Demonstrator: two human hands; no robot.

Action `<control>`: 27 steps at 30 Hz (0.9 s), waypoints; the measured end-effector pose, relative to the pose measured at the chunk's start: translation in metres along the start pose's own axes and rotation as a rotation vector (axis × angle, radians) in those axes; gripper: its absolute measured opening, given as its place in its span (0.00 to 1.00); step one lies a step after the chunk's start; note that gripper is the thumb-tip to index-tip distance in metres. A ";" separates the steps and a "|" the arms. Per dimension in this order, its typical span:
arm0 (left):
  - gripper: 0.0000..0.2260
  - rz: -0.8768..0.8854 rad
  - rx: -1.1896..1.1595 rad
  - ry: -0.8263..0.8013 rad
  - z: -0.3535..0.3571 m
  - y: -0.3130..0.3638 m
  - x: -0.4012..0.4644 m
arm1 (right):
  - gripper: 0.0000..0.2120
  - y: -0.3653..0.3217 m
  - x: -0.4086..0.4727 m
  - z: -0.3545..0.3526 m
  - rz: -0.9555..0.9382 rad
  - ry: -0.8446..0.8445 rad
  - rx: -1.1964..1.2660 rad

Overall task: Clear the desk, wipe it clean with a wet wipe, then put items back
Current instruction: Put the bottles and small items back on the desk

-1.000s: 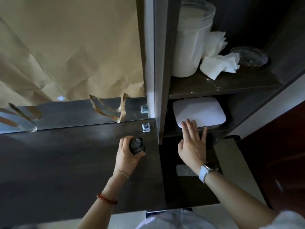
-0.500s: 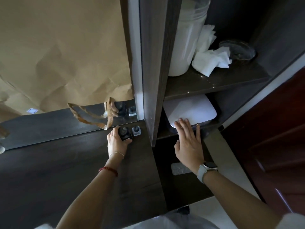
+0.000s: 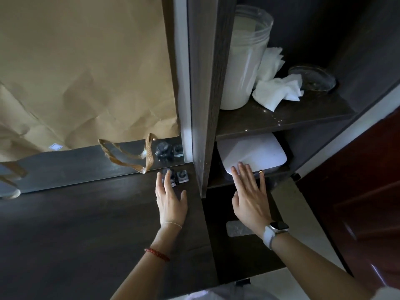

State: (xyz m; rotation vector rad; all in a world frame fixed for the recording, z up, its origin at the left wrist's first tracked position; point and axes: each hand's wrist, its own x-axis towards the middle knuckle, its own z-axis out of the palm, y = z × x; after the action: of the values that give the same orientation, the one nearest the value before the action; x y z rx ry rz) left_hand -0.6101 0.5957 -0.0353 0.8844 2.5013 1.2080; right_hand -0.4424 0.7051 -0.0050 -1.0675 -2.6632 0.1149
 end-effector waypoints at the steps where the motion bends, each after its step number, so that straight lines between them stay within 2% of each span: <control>1: 0.29 0.042 -0.005 0.048 -0.001 0.005 -0.012 | 0.32 0.001 -0.001 -0.002 -0.005 0.008 0.041; 4: 0.20 0.273 0.003 0.160 -0.007 0.029 -0.041 | 0.26 0.008 -0.008 -0.011 -0.024 0.068 0.221; 7: 0.15 0.533 0.024 0.096 -0.006 0.061 -0.059 | 0.23 0.034 -0.015 -0.021 -0.005 0.170 0.353; 10: 0.13 0.621 0.020 0.028 0.011 0.089 -0.062 | 0.22 0.066 -0.010 -0.029 0.108 0.252 0.406; 12: 0.14 0.561 0.007 -0.001 0.026 0.105 -0.056 | 0.21 0.081 0.001 -0.031 0.202 0.274 0.420; 15: 0.21 0.401 0.072 -0.034 0.053 0.126 -0.043 | 0.22 0.096 0.017 -0.030 0.277 0.255 0.435; 18: 0.31 0.089 0.145 -0.021 0.078 0.141 -0.029 | 0.26 0.102 0.030 -0.025 0.345 0.197 0.475; 21: 0.31 -0.196 0.175 -0.020 0.095 0.146 -0.017 | 0.26 0.102 0.037 -0.016 0.392 0.197 0.480; 23: 0.30 -0.238 0.144 0.015 0.102 0.145 -0.014 | 0.25 0.103 0.040 -0.011 0.396 0.229 0.486; 27: 0.29 -0.212 0.065 0.079 0.105 0.141 -0.019 | 0.22 0.103 0.038 -0.010 0.423 0.251 0.522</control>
State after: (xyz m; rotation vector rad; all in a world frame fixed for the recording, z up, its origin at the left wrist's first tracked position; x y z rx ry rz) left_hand -0.4893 0.7183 0.0054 0.5774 2.6301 1.1187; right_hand -0.3972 0.8054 -0.0048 -1.3257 -1.9871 0.6677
